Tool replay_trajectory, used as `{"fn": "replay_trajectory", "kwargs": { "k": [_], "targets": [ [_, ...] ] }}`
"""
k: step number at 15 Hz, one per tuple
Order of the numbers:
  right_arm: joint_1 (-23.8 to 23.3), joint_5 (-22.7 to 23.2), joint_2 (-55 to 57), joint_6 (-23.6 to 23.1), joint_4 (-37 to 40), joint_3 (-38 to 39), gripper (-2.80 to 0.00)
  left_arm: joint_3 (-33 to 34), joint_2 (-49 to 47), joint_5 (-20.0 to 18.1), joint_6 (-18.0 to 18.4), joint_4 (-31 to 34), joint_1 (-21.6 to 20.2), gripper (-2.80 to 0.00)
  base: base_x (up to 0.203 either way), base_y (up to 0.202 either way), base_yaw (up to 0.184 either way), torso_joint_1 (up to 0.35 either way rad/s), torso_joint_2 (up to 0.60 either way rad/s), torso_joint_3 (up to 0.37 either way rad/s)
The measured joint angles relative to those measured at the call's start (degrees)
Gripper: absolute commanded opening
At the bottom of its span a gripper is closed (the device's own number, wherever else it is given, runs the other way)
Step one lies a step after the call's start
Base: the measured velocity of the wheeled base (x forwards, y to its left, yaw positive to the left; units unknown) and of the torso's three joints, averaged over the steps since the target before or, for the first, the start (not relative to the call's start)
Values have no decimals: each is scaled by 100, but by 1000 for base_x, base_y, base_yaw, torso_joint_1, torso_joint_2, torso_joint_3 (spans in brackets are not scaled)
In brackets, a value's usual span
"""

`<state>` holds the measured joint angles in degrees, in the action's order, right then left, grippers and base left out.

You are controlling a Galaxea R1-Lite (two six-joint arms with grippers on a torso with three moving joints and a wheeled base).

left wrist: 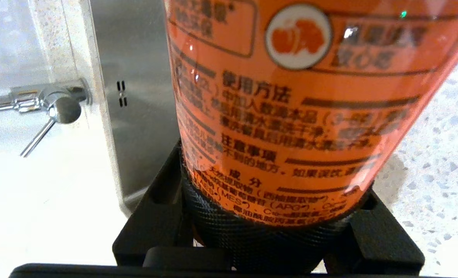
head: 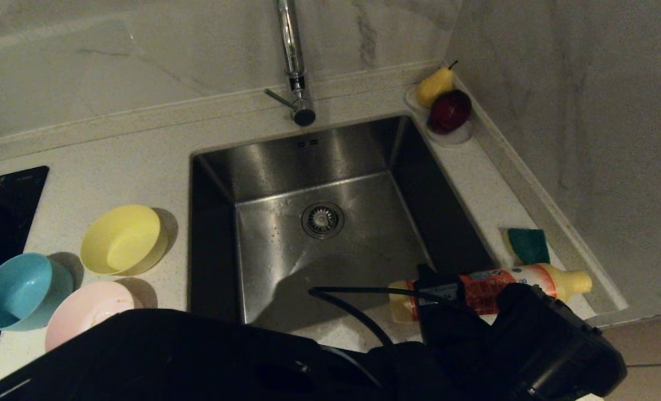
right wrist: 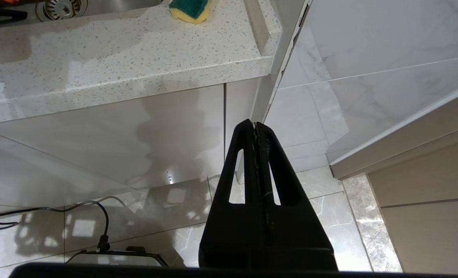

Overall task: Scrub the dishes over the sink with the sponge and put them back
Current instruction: Squeeze it onto the sponge

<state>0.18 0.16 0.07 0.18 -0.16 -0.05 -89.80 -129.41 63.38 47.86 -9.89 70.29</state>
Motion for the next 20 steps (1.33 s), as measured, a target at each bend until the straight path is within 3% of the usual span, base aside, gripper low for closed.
{"fn": "replay_trajectory", "kwargs": {
  "k": [3, 9, 20],
  "targets": [
    [0, 0, 0, 0, -1, 0, -280, -56, -75, 256, 101, 9, 0, -280, 0, 0, 0, 0, 0, 0],
    [0, 0, 0, 0, 0, 0, -280, -223, -230, 423, 359, 12, 0, -280, 0, 0, 0, 0, 0, 0],
    [0, 0, 0, 0, 2, 0, -280, -513, -456, 692, 381, 263, -73, -280, 0, 0, 0, 0, 0, 0]
  ]
}}
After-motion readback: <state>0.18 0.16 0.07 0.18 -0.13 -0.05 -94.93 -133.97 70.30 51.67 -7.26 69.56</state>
